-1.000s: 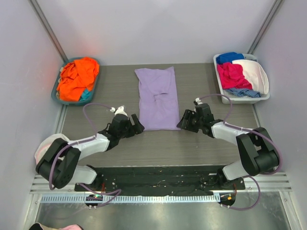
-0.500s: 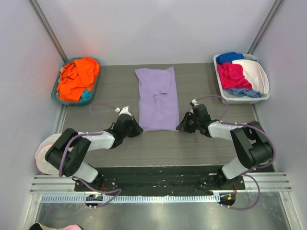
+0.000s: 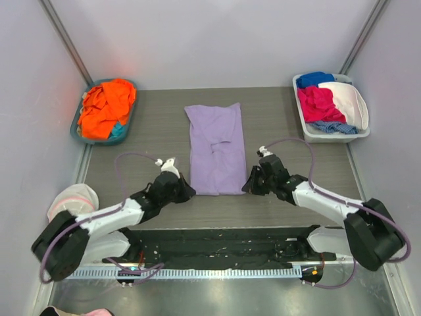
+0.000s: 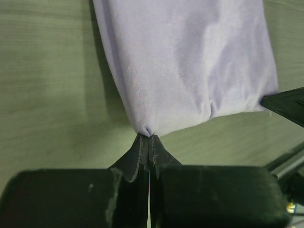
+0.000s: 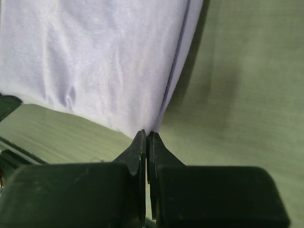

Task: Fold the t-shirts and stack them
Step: Fold the tshirt

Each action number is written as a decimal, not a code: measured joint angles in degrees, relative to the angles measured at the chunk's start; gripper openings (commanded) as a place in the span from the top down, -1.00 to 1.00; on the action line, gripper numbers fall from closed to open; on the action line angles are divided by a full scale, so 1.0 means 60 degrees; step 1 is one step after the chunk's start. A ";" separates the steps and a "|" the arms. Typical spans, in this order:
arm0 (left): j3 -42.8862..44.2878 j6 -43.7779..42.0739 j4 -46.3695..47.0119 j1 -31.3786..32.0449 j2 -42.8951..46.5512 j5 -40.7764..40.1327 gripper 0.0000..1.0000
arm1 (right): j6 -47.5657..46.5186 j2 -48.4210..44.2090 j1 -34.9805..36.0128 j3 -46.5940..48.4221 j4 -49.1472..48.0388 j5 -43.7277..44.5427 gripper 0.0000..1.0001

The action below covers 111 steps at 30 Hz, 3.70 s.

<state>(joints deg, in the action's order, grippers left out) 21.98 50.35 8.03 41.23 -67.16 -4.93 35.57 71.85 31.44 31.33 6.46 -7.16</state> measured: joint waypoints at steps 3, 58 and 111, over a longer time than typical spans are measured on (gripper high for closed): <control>-0.0463 0.0342 -0.0889 0.0364 0.1497 -0.0248 1.00 | 0.0357 -0.0943 0.0379 -0.0419 0.0685 0.0251 0.98; 0.7388 -0.3362 -0.2320 -0.1996 -0.3945 -0.1534 1.00 | 0.0120 0.4036 -0.1603 0.6674 0.0579 0.1027 0.98; 0.1545 -0.0882 -0.2809 -0.1982 0.0805 -0.0933 -0.76 | -0.0423 0.3504 -0.2113 0.2503 -0.1060 -0.1792 -0.42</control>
<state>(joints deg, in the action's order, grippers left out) 31.24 45.06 -8.82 29.34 -62.33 -10.52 33.04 92.88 18.76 46.35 0.10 -17.91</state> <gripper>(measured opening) 0.882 0.706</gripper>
